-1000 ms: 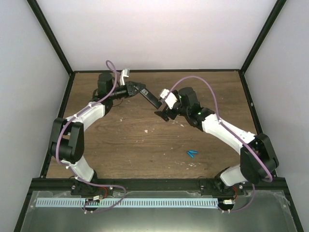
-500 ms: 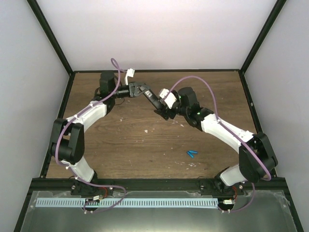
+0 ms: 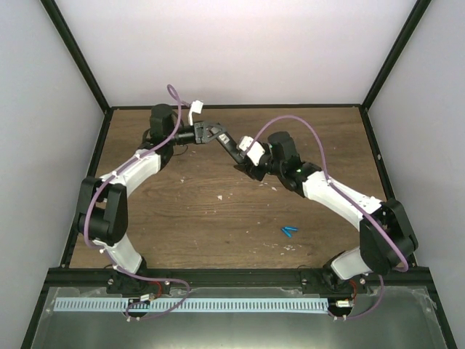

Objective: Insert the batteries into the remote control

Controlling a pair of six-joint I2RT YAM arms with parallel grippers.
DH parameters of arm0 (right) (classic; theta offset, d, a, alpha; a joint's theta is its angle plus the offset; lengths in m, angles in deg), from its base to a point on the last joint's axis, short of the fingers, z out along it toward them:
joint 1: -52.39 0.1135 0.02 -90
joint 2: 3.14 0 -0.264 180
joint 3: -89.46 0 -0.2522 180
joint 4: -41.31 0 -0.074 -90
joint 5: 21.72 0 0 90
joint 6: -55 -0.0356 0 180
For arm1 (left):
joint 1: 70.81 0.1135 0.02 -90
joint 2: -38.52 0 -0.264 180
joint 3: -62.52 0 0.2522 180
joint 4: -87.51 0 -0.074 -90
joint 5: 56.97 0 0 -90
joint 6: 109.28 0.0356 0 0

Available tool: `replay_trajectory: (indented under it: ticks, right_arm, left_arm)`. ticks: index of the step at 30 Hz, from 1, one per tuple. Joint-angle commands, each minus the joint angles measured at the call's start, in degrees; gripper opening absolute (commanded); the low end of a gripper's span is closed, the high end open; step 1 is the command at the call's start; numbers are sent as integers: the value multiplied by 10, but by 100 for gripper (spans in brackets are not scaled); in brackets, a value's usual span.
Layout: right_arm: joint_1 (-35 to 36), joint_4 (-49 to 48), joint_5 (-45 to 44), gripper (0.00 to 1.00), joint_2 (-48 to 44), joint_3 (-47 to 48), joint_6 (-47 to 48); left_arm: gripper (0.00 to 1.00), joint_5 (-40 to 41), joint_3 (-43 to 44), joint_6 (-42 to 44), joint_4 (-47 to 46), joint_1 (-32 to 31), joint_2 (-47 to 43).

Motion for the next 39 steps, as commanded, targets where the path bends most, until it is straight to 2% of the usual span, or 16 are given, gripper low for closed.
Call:
replay_trajectory:
  ticks: [1,6,11,14,20,27,39]
  right_arm:
    - [0,23,14,55,5,6,7]
    - [0,31,13,44,7,7,5]
    - [0,32,12,42,8,6,5]
    - [0,40,11,36,14,8,4]
    - [0,39,9,31,14,3,3]
    - [0,50,14,27,20,6,7]
    - [0,72,13,28,32,-16,4]
  left_arm:
    - [0,-4,17,13,-4,-1,13]
    - [0,7,19,13,-2,-1,16]
    - [0,18,22,13,2,0,19]
    - [0,29,22,12,4,1,19]
    - [0,33,27,12,7,3,23]
    - [0,49,27,6,7,6,27]
    - [0,65,53,9,26,25,41]
